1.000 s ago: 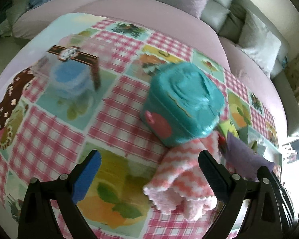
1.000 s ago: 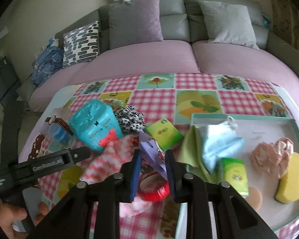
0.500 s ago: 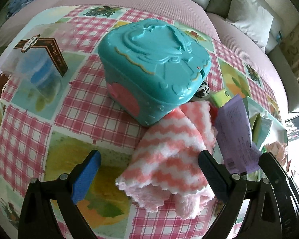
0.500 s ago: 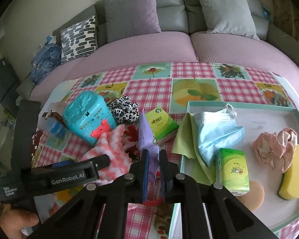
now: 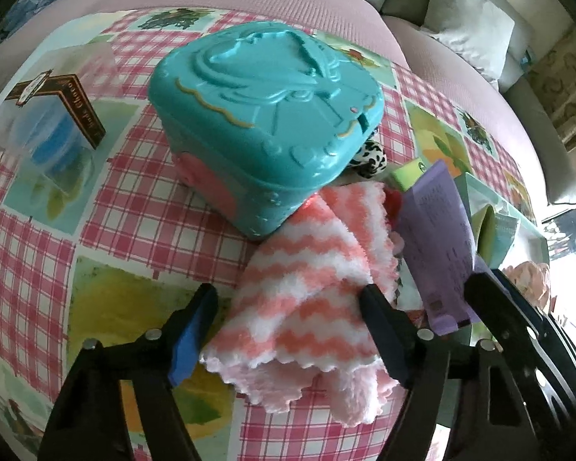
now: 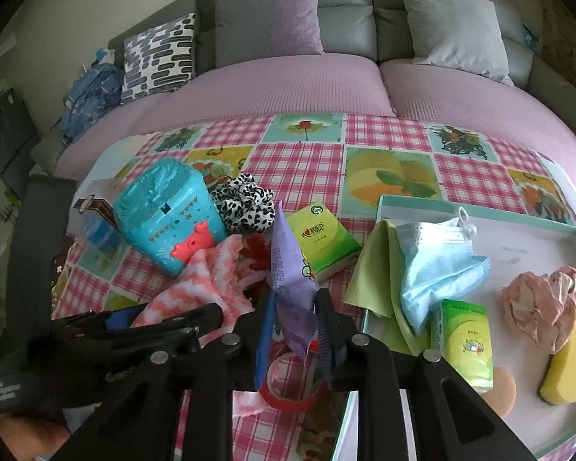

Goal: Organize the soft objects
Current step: 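Grasp the pink-and-white zigzag towel with the left gripper while the right holds the wipes pack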

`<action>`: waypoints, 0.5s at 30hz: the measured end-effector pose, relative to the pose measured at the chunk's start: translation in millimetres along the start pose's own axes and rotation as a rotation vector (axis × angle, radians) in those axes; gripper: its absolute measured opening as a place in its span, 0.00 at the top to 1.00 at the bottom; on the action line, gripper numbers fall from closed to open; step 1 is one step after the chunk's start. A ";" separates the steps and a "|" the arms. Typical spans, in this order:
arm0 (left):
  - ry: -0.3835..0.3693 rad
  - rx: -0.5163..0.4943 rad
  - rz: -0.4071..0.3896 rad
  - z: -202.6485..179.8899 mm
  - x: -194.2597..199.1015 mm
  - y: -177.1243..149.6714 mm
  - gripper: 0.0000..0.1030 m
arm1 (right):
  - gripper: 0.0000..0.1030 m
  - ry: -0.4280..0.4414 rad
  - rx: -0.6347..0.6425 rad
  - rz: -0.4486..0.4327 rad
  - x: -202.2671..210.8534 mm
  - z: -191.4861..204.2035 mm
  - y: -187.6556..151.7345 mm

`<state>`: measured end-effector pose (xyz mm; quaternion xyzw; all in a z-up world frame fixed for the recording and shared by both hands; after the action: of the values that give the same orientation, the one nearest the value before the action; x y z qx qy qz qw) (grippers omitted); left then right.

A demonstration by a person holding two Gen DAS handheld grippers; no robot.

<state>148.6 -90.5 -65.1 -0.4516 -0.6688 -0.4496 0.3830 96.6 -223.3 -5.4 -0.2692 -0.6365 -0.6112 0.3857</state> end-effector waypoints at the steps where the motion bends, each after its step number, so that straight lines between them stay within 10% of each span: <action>1: -0.002 -0.004 0.001 -1.3 -0.4 -0.1 0.30 | 0.74 0.000 0.001 0.004 -2.5 -0.3 0.5; 15: 0.000 -0.028 -0.005 -7.3 -4.3 3.7 0.35 | 0.71 0.044 -0.028 0.027 -19.1 -6.2 0.1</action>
<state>154.2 -97.8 -65.9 -0.4551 -0.6637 -0.4598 0.3754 108.3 -227.0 -21.3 -0.2696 -0.6156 -0.6204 0.4043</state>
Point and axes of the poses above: each gripper's, at about its wrist camera, not at the fingertips, and x roughly against the way its jaws point, z to its left, y to its top, the point moved 3 cm from there along -x, roughly the way its jaws point, and after that the axes turned 11 degrees about x, right-handed, at the moved point
